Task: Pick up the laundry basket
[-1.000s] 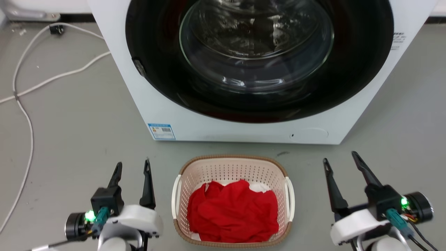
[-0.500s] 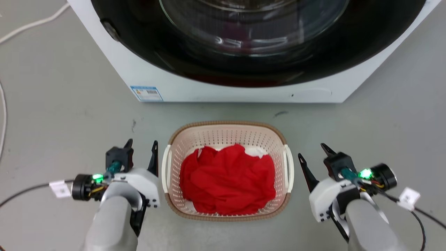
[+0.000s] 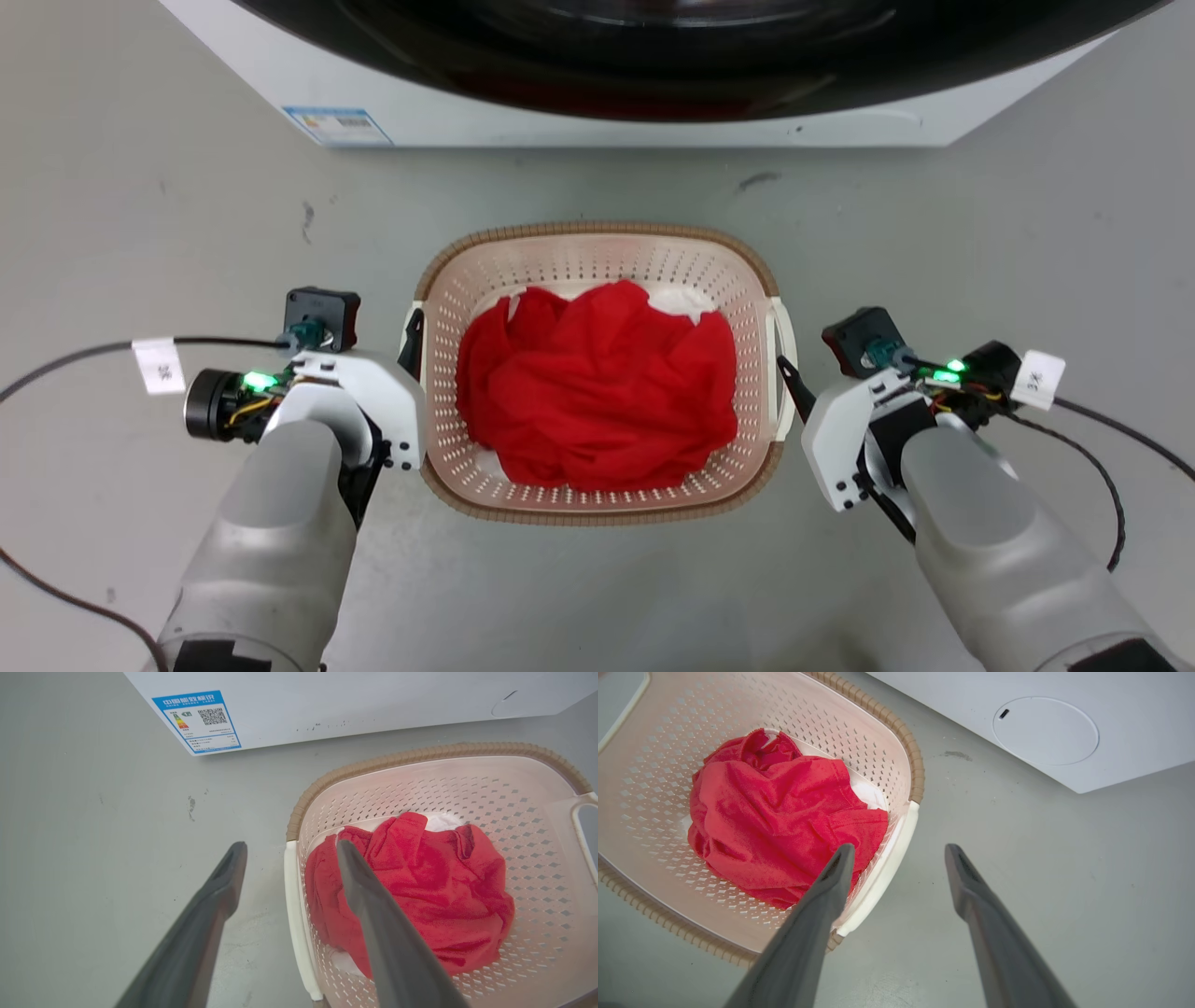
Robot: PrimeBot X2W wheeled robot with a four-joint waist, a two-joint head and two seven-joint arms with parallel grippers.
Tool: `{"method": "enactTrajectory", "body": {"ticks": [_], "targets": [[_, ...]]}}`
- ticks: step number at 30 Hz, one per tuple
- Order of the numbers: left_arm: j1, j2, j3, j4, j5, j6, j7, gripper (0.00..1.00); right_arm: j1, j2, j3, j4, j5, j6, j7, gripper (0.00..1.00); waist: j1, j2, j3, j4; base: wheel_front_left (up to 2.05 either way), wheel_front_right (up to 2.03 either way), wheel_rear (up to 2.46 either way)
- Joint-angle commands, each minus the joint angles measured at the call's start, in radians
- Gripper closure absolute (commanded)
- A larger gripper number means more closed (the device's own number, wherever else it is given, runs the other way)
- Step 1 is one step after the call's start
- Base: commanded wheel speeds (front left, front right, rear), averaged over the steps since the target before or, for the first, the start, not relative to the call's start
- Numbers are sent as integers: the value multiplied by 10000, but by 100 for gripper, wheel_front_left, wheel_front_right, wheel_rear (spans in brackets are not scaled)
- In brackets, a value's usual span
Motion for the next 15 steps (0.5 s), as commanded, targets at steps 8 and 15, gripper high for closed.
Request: {"method": "enactTrajectory", "body": {"ticks": [8, 15], "targets": [[-1031, 10, -454, 888, -279, -57, 426, 0, -1101, 17, 1041, 530, 1085, -10, 479, 0, -2, 0, 1339, -66, 0, 0, 0], [-1335, 35, -762, 1053, -564, -55, 670, 0, -1478, 17, 1497, 668, 1537, -10, 617, 0, -2, 0, 1860, -61, 0, 0, 0]]}}
